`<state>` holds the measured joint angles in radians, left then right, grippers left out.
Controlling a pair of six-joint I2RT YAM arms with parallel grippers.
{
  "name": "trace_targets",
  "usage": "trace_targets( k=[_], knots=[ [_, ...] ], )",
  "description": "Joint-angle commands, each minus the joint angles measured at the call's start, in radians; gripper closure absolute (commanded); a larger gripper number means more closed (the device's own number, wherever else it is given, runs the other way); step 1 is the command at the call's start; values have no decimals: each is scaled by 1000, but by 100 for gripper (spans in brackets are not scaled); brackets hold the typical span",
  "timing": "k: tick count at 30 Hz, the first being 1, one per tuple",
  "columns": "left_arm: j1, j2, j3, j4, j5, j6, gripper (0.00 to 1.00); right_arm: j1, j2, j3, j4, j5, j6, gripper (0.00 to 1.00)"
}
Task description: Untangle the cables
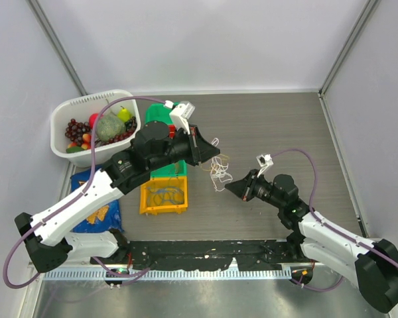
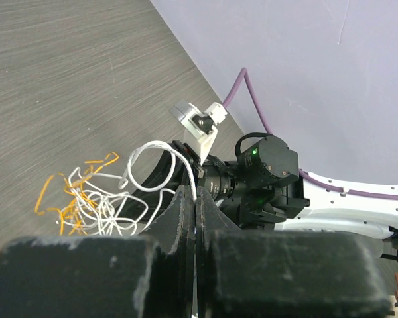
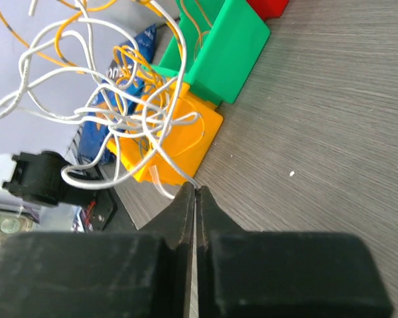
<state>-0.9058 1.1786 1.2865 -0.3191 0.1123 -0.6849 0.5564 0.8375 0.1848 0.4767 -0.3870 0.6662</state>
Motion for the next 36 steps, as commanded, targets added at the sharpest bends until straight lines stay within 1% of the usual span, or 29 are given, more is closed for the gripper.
trace_targets(
  k=[1, 2, 3, 4, 5, 6, 7, 8, 9, 10, 14, 16, 21, 23, 27, 28, 30, 31, 33, 35, 36],
  knots=[
    [-2, -51, 30, 40, -11, 7, 100, 7, -9, 30, 35, 95, 1, 99],
    [-2, -57, 30, 25, -34, 19, 100, 8, -18, 36, -63, 179, -2, 99],
    [-4, -72, 30, 8, -68, 30, 100, 7, -44, 50, -182, 307, -2, 99],
    [-2, -97, 25, -9, -103, 44, 100, 7, -57, 61, -269, 374, 6, 99],
    [-2, -120, 20, -15, -144, 54, 100, 8, -83, 80, -421, 551, 31, 99],
    [-2, -141, 16, -15, -178, 68, 100, 5, -93, 93, -508, 629, 53, 99],
    [-2, -169, 11, -14, -203, 87, 100, 4, -110, 119, -653, 784, 103, 99],
    [-2, -190, 8, -14, -230, 97, 100, 0, -121, 130, -712, 857, 152, 99],
    [-2, -215, 4, -9, -259, 111, 100, -13, -124, 157, -824, 943, 171, 99],
    [-2, -241, 1, -8, -287, 120, 100, -24, -120, 171, -870, 983, 232, 99],
    [-2, -324, -12, -15, -417, 160, 100, -120, -69, 228, -993, 990, 335, 99],
    [-4, -359, -16, -17, -448, 177, 100, -148, -64, 252, -1021, 1002, 335, 99],
    [-2, -407, -10, -38, -461, 188, 100, -226, -61, 291, -1035, 1019, 286, 99],
    [-2, -410, 0, -54, -457, 193, 100, -283, -55, 301, -1037, 1007, 266, 99],
    [-2, -438, 34, -89, -494, 220, 100, -461, -40, 315, -1003, 880, 198, 100],
    [-2, -451, 42, -95, -508, 231, 100, -534, -40, 318, -985, 829, 161, 99],
    [-4, -473, 57, -103, -531, 258, 100, -636, -28, 340, -969, 775, 99, 99],
    [-2, -481, 65, -107, -542, 268, 100, -662, -15, 349, -965, 764, 52, 99],
    [-2, -484, 73, -116, -533, 271, 100, -690, 20, 386, -966, 770, 4, 100],
    [-2, -456, 85, -127, -473, 256, 100, -690, 35, 416, -968, 795, -26, 99],
    [-2, -438, 86, -129, -414, 239, 100, -690, 37, 423, -949, 789, -37, 99]
  ],
)
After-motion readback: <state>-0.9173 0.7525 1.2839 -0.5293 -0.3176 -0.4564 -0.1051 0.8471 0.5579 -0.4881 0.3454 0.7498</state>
